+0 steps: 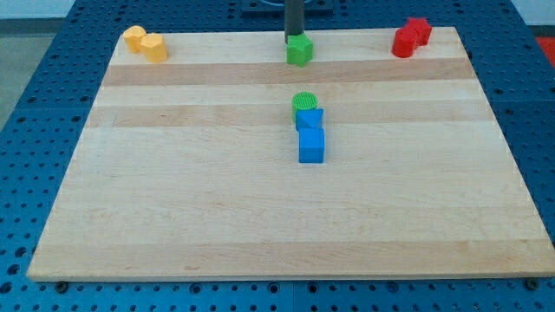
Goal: Move the green star into the green circle
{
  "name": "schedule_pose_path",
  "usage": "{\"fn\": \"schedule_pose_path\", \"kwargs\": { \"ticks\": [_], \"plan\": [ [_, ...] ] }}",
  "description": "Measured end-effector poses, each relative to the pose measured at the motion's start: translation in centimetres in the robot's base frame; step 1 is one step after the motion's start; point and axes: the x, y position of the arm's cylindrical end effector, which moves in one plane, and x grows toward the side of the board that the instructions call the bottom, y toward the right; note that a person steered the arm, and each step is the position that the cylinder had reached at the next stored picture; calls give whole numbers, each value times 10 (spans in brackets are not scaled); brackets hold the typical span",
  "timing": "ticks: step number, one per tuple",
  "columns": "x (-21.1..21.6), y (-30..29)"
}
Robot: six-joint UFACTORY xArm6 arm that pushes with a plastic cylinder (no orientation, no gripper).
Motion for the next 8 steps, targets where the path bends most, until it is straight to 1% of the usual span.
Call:
{"fn": "schedule_pose_path", "kwargs": {
  "ticks": [2,4,5,7,8],
  "plan": [
    [62,0],
    [76,0],
    [90,0],
    [90,-2],
    [76,-2]
  ]
}}
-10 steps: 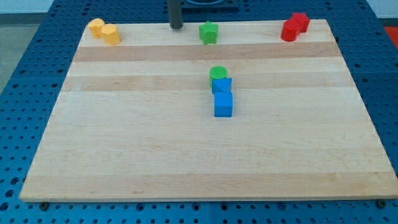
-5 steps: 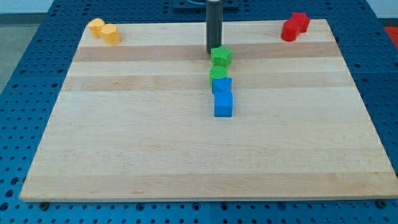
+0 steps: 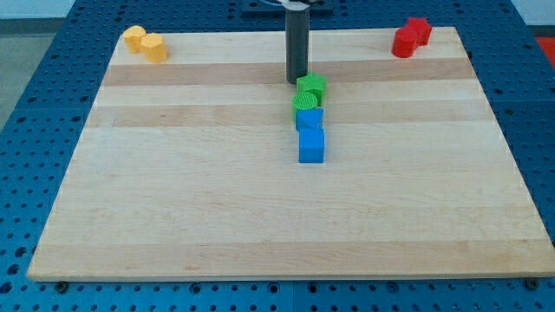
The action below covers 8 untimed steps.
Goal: Move the green star into the green circle
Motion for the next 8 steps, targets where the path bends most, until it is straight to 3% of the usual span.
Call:
{"fn": "schedule_pose_path", "kwargs": {
  "ticks": [2,3,6,8],
  "plan": [
    [-36,15],
    [-35,43],
    [-32,44],
    [-5,44]
  ]
}}
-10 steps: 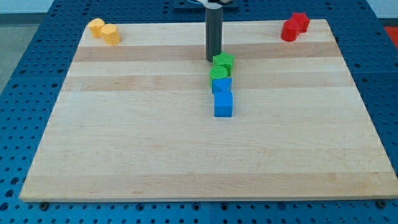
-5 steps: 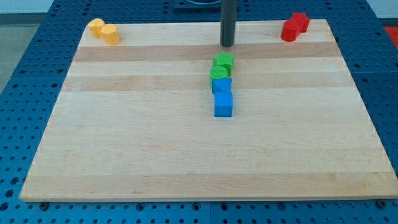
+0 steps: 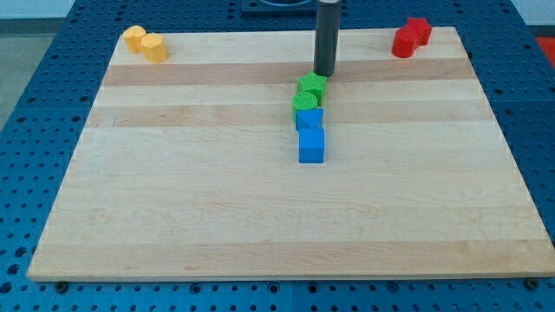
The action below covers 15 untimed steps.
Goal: Move the green star into the green circle
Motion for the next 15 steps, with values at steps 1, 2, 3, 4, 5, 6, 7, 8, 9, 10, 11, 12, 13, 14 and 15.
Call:
{"fn": "schedule_pose_path", "kwargs": {
  "ticks": [1,2,3,4,5,6,7,8,9,10,11,12,13,14,15],
  "plan": [
    [0,-10],
    [0,-29],
    [6,-30],
    [14,-29],
    [14,-31],
    [14,-44],
    [18,-55],
    [25,-56],
    [28,-56],
    [16,-71],
    [-5,-67],
    [-6,-10],
    [-4,50],
    [19,54],
    [30,45]
  ]
}}
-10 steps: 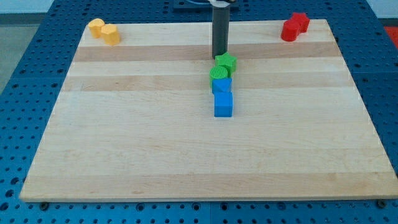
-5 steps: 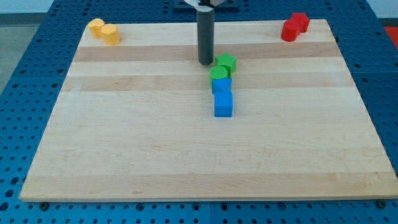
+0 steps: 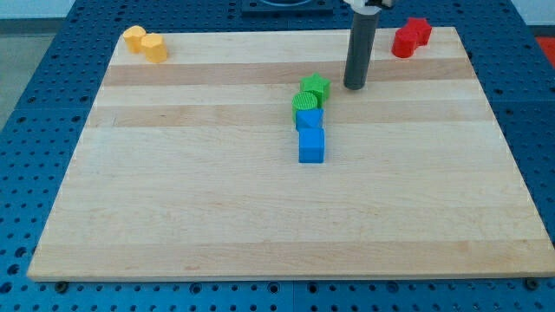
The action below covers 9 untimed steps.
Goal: Move the green star into the green circle
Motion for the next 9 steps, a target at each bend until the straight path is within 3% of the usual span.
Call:
{"fn": "schedule_pose_path", "kwargs": {
  "ticks": [9],
  "plan": [
    [0,-47]
  ]
}}
